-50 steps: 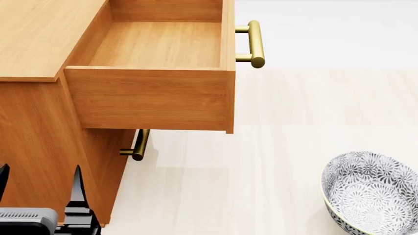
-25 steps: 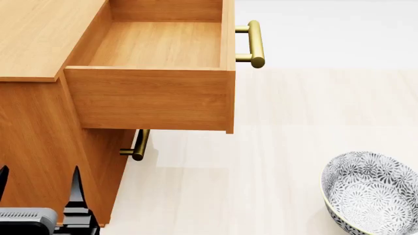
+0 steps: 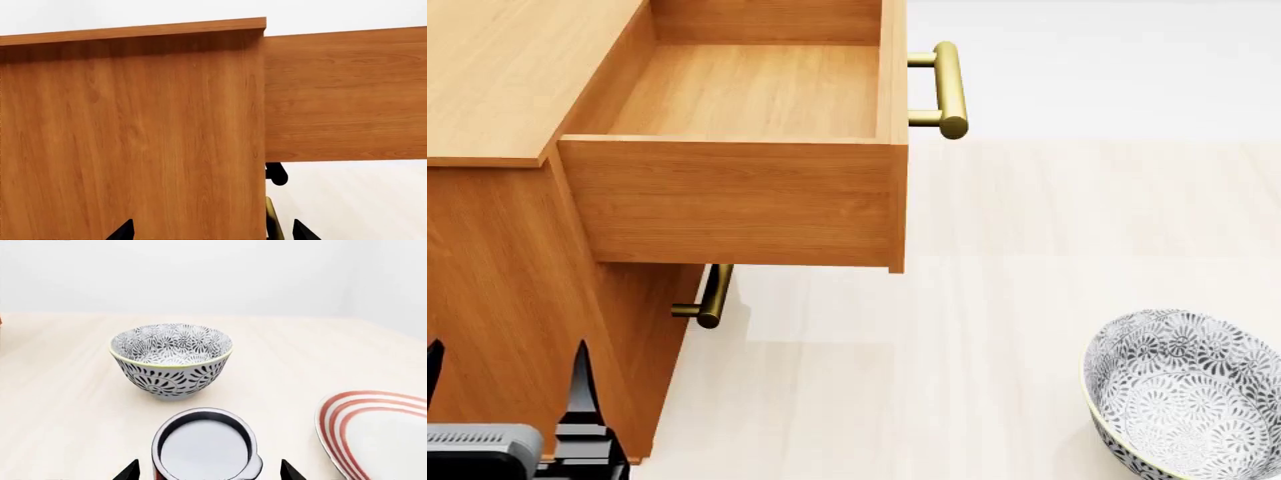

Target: Put the ketchup in the top drawer of the cabinet.

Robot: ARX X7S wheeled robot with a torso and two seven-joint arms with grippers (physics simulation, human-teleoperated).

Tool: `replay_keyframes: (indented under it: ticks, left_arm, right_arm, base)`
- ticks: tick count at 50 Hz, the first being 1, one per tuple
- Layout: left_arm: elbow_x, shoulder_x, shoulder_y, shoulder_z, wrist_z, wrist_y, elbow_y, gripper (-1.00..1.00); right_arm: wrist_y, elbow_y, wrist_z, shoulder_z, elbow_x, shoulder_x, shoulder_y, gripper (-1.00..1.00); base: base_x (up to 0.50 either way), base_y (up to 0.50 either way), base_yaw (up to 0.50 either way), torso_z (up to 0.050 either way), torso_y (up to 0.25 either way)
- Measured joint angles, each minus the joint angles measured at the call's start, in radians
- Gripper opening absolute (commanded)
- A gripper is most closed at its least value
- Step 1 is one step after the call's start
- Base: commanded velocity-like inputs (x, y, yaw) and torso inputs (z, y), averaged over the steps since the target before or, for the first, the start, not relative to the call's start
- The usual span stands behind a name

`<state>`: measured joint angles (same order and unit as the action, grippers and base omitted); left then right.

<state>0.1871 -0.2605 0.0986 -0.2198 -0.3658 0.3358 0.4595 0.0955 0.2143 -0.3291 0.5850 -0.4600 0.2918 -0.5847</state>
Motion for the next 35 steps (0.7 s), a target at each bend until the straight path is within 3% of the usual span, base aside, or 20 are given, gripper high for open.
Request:
replay_keyframes:
  ticks: [4, 5, 35]
  left_arm:
    - [0.002, -0.001, 0.0, -0.001, -0.002, -0.002, -0.002, 1.0]
    - [0.002, -0.002, 0.0, -0.001, -0.002, -0.003, -0.002, 1.0]
    - [0.018, -0.013, -0.005, 0.0, -0.012, -0.017, -0.007, 1.0]
  right_arm:
    - [-0.007, -0.003, 0.002, -0.005, 0.001, 0.002, 0.005, 1.0]
    - [-0.01, -0.003, 0.003, -0.006, 0.001, 0.002, 0.007, -1.0]
    - [-0.033, 0.019, 0.018, -0.008, -0.04, 0.002, 0.022, -1.0]
  base:
    - [0.0, 0.0, 0.0, 0.0, 0.0]
    - [0.0, 0.0, 0.0, 0.0, 0.0]
    - [0.0, 0.0, 0.0, 0.0, 0.0]
